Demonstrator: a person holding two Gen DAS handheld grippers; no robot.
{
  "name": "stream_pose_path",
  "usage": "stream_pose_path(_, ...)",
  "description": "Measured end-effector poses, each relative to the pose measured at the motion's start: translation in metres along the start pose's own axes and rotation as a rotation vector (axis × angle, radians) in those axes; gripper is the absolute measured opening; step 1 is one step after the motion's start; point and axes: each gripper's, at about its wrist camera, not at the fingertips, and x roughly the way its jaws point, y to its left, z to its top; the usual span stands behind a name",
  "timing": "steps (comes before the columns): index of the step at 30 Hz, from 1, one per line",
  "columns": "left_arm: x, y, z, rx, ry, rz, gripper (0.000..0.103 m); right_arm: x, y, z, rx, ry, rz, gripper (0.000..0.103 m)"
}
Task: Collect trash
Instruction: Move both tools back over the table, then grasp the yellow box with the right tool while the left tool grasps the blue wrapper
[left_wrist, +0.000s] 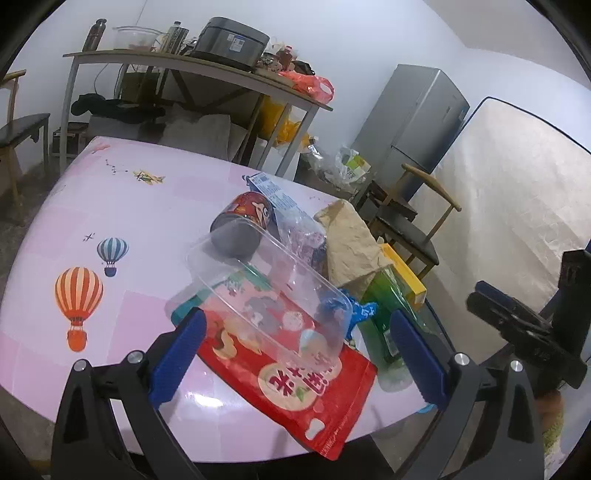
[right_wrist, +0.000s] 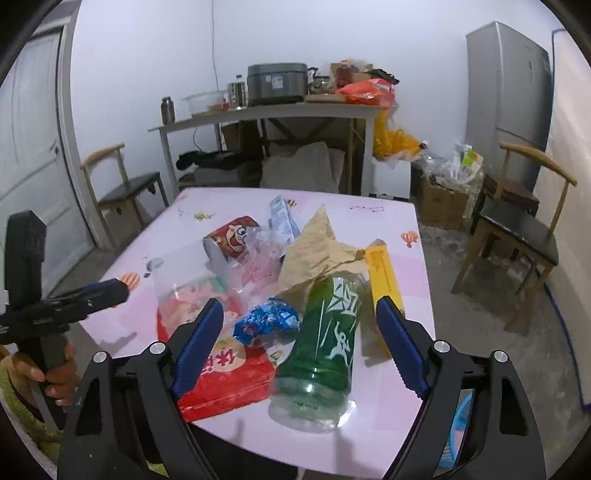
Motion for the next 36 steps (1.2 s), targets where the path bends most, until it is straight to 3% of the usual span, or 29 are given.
stream_pose_path(6,0.001,0.006,0.005,0.037,-0.009,0.011,0.097,0.031,-0.032,0.018,0.073,0.037,-0.075,0.075)
stream_pose_path(11,0.002,-0.001,0.006,0.083,-0.012,-0.033,0.094,0.080,-0.065,0.024,0.119,0.165,-0.136,0.065)
stream_pose_path(16,0.006,-0.025,0.003,0.180,0.011,-0.109,0.085,0.104,-0.079,0.015,0.168,0.240,-0.095,0.057)
stream_pose_path(20,0.017,-0.054,-0.004,0.294,0.041,-0.129,0.078,0.111,-0.081,0.010,0.179,0.262,-0.088,0.047)
stream_pose_path(23,0.028,-0.080,-0.014,0.414,0.053,-0.096,0.072,0.112,-0.085,0.008,0.203,0.268,-0.077,0.034)
stream_pose_path(28,0.048,-0.102,-0.027,0.513,0.089,-0.056,0.059,0.106,-0.091,0.006,0.243,0.246,-0.071,0.032)
stream_pose_path(36,0.068,-0.099,-0.036,0.589,0.120,0.100,0.041,0.084,-0.105,-0.006,0.338,0.235,-0.029,0.030)
